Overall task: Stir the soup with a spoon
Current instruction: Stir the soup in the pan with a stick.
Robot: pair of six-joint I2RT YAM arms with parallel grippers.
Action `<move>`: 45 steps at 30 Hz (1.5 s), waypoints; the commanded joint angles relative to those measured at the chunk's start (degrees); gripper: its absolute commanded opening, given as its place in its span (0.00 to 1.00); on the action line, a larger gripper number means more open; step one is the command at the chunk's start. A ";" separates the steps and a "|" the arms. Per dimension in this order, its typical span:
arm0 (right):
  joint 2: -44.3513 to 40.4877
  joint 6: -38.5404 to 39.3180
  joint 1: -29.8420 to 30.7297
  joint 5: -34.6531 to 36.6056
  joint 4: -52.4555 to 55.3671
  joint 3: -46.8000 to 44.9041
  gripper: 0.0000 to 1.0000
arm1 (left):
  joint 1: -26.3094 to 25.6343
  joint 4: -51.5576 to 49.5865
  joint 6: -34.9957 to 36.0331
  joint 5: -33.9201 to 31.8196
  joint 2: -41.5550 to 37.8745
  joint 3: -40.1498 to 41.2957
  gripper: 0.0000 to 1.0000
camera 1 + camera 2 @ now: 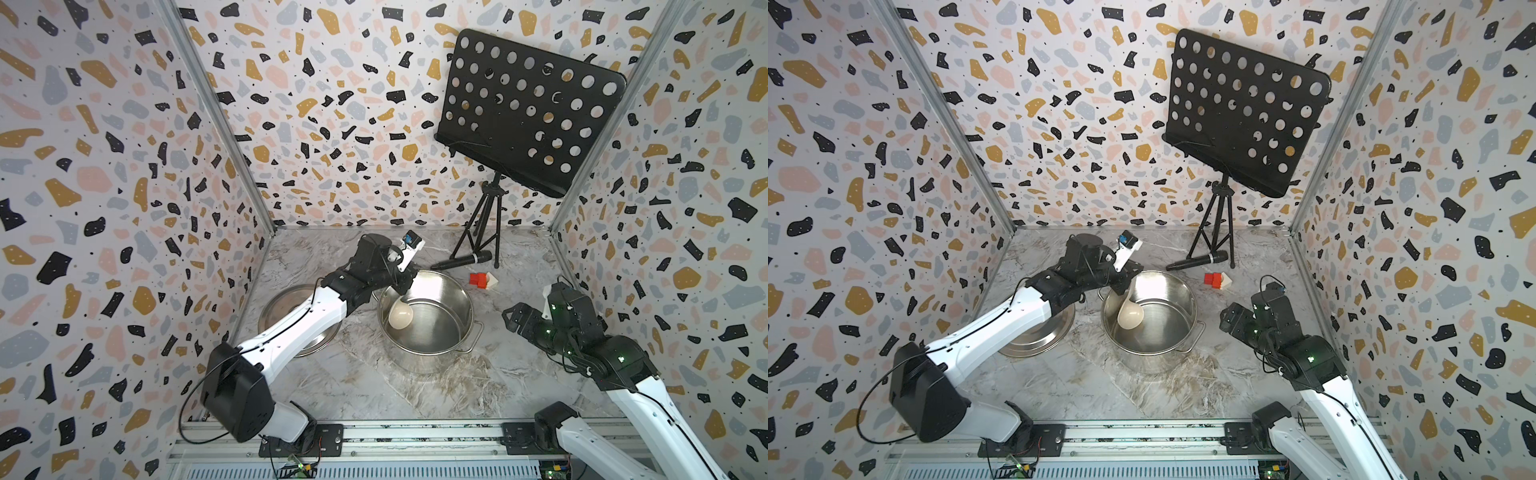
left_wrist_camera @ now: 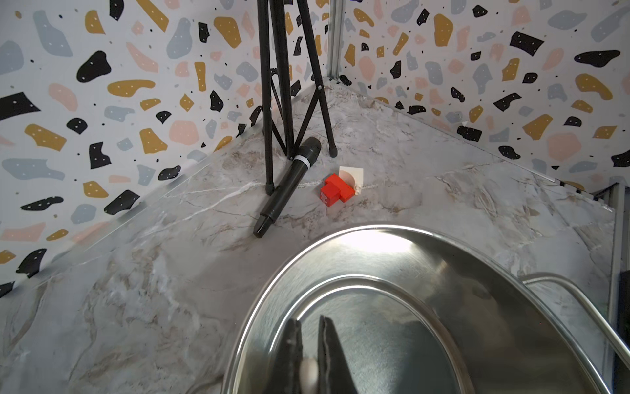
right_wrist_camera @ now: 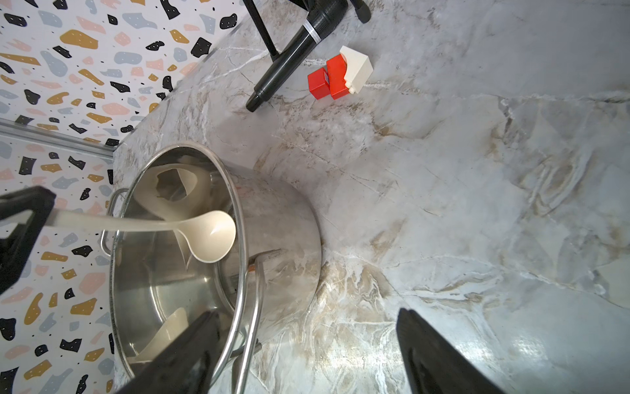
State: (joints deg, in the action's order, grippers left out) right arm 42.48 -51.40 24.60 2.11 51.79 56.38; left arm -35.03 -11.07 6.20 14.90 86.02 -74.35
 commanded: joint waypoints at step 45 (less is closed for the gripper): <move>-1.64 0.05 -0.30 2.41 -1.09 -0.67 0.85 | -7.73 -3.64 -0.45 -2.55 -18.99 15.22 0.00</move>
State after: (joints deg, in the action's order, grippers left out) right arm 40.60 -51.42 24.49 4.32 50.98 55.44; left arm -47.07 -17.58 8.80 10.61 66.76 -60.10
